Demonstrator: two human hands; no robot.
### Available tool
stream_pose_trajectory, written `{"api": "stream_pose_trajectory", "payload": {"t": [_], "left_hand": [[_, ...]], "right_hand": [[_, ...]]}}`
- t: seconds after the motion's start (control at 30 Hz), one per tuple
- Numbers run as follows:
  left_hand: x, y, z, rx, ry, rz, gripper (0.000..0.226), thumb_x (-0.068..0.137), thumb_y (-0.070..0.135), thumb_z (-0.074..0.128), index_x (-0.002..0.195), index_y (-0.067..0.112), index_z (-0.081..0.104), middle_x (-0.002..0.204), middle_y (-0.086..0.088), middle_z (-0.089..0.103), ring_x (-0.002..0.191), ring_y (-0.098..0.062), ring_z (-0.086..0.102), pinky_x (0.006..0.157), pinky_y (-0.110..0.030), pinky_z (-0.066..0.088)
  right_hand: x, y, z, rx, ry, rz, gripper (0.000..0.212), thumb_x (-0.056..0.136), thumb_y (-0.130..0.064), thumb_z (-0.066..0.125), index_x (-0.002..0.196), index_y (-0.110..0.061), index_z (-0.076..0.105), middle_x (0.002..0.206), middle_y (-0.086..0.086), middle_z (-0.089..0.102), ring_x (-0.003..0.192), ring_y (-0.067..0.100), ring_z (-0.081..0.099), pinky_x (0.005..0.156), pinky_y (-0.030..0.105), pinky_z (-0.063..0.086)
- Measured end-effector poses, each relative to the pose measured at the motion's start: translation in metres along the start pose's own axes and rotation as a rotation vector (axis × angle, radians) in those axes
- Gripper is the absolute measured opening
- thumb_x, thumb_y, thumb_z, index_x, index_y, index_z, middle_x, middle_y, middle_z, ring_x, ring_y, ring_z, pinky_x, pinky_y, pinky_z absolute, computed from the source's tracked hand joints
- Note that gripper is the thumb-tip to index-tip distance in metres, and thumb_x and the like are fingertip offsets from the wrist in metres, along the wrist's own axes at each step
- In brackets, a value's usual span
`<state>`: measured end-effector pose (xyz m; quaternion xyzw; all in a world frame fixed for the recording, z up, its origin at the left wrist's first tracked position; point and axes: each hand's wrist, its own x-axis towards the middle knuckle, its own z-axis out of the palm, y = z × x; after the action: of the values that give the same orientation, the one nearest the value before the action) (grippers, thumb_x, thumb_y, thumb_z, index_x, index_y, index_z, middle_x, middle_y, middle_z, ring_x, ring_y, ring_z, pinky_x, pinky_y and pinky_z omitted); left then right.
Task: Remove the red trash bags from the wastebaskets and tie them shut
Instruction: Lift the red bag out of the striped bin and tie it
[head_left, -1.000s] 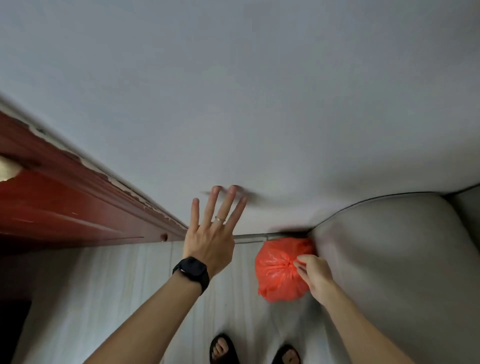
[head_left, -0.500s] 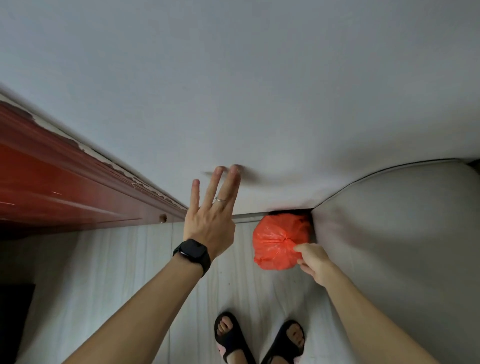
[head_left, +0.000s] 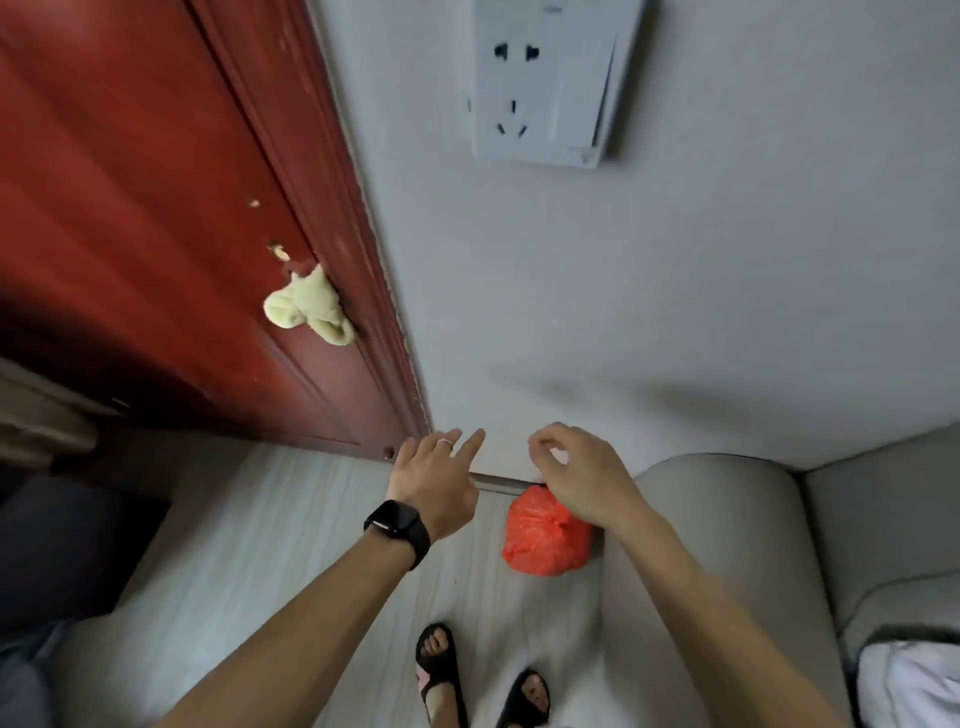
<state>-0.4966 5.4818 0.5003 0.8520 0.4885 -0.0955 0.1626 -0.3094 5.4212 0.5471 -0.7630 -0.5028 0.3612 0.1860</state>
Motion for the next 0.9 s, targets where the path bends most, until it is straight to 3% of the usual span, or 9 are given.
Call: {"api": "stream_pose_trajectory", "payload": {"t": [0.1,0.17,0.47,0.57,0.67,0.9], "left_hand": [[-0.059,-0.018,-0.05,-0.091,0.123,-0.089,0.048,0.089,0.035,0.039,0.137,0.037,0.046,0.135,0.008,0.057,0.128,-0.018,0.047,0.108,-0.039,0.033],[-0.101,-0.029,-0.073,-0.101,0.2,-0.16,0.046,0.091,0.035,0.039,0.136,0.036,0.048,0.135,0.007,0.057,0.126,-0.019,0.048,0.108,-0.038,0.034],[-0.32,-0.085,-0.113,-0.07,0.52,-0.671,0.044,0.088,0.035,0.049,0.132,0.033,0.056,0.13,0.007,0.062,0.119,-0.022,0.057,0.098,-0.038,0.045],[-0.404,-0.088,-0.105,-0.081,0.616,-0.865,0.044,0.089,0.034,0.053,0.133,0.031,0.055,0.132,0.006,0.06,0.119,-0.024,0.056,0.097,-0.039,0.046],[-0.503,-0.079,-0.08,-0.072,0.662,-1.082,0.044,0.09,0.036,0.051,0.134,0.031,0.054,0.133,0.008,0.059,0.119,-0.022,0.055,0.094,-0.038,0.045],[-0.726,-0.027,-0.004,-0.148,0.709,-1.57,0.047,0.09,0.039,0.05,0.136,0.034,0.05,0.137,0.008,0.055,0.125,-0.02,0.051,0.099,-0.038,0.044]], "right_hand": [[-0.036,-0.052,-0.023,-0.073,0.019,-0.177,0.017,0.095,-0.03,0.055,0.1,-0.029,0.071,0.108,-0.013,0.069,0.104,0.009,0.061,0.088,0.024,0.044],[-0.056,-0.08,-0.031,-0.097,0.01,-0.279,0.016,0.095,-0.029,0.055,0.1,-0.029,0.071,0.108,-0.013,0.068,0.102,0.008,0.059,0.085,0.02,0.041],[-0.14,-0.209,0.001,-0.219,-0.181,-0.867,0.018,0.096,-0.033,0.054,0.104,-0.03,0.069,0.105,-0.012,0.066,0.099,0.014,0.055,0.091,0.028,0.045],[-0.18,-0.245,0.037,-0.252,-0.192,-1.089,0.017,0.096,-0.028,0.056,0.103,-0.025,0.07,0.106,-0.01,0.069,0.097,0.009,0.049,0.089,0.021,0.036],[-0.239,-0.282,0.089,-0.28,-0.333,-1.232,0.016,0.094,-0.031,0.057,0.104,-0.027,0.069,0.108,-0.014,0.068,0.107,0.014,0.05,0.092,0.02,0.035],[-0.427,-0.328,0.222,-0.334,-0.704,-1.589,0.02,0.095,-0.035,0.055,0.109,-0.028,0.068,0.111,-0.012,0.066,0.111,0.011,0.05,0.098,0.024,0.039]]}}
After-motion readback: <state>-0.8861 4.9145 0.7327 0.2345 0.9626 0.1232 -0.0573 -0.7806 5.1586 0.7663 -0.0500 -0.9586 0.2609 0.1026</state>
